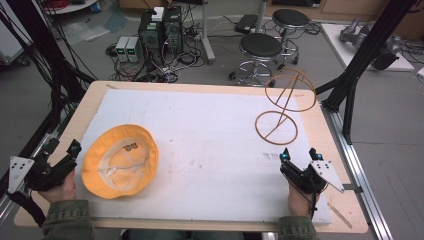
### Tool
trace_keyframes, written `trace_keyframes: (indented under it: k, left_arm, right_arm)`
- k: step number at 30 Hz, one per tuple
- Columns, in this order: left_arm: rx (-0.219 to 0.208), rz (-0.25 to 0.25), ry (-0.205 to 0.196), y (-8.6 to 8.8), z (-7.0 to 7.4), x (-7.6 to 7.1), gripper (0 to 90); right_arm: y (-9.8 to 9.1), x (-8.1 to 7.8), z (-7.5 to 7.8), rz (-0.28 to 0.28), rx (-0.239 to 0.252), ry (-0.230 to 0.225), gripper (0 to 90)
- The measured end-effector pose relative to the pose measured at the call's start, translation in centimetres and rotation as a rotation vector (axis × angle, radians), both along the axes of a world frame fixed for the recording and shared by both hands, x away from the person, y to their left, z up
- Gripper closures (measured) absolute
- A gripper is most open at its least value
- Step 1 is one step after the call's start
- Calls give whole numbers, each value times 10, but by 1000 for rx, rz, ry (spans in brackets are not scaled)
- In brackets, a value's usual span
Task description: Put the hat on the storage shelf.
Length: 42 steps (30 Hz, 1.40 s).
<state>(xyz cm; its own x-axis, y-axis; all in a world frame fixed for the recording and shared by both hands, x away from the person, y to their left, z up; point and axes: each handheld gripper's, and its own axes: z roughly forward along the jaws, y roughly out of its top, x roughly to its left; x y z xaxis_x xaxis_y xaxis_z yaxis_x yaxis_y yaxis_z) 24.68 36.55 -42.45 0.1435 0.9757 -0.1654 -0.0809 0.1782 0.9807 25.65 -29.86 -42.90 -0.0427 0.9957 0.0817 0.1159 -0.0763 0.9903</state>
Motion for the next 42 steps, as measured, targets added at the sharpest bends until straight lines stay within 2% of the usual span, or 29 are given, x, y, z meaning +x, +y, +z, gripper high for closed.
trace_keyframes:
  k: [27,31,38,42]
  left_arm:
    - [-10,-15,8,0,0,1,276]
    - [-17,-37,26,1,1,7,271]
    - [3,-60,44,-2,2,14,271]
    - [-4,-83,72,0,1,17,257]
  right_arm:
    - [0,0,0,-3,13,2,120]
    - [-1,1,0,0,11,5,120]
    - [-1,1,-1,8,18,5,120]
    - [0,1,-1,11,24,10,120]
